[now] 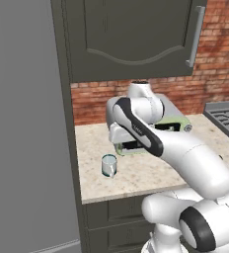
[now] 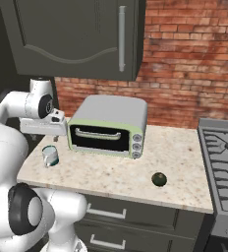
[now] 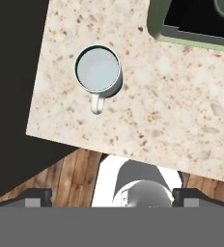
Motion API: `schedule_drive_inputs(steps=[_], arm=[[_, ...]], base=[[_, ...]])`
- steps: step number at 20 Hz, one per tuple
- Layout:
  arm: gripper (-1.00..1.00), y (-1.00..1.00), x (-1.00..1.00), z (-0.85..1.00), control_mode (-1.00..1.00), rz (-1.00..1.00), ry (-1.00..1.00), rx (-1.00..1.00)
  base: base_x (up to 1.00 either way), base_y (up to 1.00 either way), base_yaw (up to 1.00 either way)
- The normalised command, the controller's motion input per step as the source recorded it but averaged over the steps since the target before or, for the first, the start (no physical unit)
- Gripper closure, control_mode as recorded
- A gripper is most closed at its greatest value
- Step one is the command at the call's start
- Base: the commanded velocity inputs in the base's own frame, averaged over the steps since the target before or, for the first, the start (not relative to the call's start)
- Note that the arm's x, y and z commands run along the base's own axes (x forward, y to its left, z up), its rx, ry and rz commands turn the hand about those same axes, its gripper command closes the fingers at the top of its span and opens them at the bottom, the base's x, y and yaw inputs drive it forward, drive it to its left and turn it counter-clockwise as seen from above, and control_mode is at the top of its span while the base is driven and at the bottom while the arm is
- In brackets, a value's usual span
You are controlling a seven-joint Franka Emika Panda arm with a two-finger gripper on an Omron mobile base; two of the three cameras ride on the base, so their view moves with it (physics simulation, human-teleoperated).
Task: Pick the mug from the counter and place it inside the microwave. Then close the microwave.
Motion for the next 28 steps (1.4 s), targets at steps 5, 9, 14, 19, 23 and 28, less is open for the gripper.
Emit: schedule_drive_inputs(steps=[5,9,14,19,23,28], arm=[[-1.0,0.06,0.0,-0.1,-1.0,0.0,-0.01,0.0],[-1.0,0.0,0.0,-0.05,-1.0,-0.02,0.0,0.0],[-1.0,0.01,0.0,-0.14,-1.0,-0.02,-0.02,0.0],[-1.0,0.13,0.0,-0.19,-1.0,-0.03,-0.07,0.0],[-1.0,0.15,0.0,-0.15,-1.0,-0.02,-0.09,0.0],[-1.0,0.11,0.0,-0.13,-1.0,-0.01,-0.09,0.0]], base=[[0.0,0.0,0.0],[0.0,0.0,0.0],[0.0,0.0,0.0],[0.0,0.0,0.0],[0.0,0.0,0.0],[0.0,0.0,0.0]])
